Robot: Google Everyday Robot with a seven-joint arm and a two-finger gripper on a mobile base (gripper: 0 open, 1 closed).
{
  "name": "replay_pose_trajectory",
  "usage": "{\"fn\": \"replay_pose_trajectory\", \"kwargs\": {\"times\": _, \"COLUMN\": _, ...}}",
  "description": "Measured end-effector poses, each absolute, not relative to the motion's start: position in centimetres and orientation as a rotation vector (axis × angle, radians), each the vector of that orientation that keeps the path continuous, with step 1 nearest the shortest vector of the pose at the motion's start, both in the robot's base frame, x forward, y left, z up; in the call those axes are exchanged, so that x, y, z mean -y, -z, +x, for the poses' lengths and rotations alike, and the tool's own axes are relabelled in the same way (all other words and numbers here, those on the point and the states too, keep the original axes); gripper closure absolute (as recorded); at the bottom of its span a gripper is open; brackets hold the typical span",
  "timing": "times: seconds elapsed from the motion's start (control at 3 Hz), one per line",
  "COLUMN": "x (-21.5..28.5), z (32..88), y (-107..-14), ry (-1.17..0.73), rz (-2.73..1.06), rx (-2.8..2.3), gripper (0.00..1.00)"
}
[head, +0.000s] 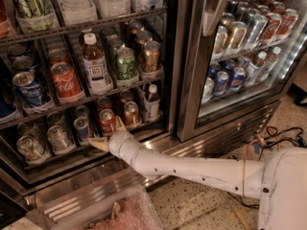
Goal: Pick coke can from bottom shelf of fridge
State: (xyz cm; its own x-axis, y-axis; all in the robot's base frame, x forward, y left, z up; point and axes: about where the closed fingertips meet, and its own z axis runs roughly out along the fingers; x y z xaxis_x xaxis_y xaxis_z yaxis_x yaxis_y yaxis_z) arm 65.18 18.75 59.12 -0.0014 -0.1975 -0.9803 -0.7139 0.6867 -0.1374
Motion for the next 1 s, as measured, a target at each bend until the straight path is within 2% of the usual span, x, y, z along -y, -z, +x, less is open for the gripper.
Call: {"fn": "replay_pose_trajectory", "kwargs": {"times": 1.0, "x": -17.0, "z": 66.0, "y": -59.3, "ry": -0.432, "rz": -0.690, "rx": -1.569, "gripper": 0.21}}
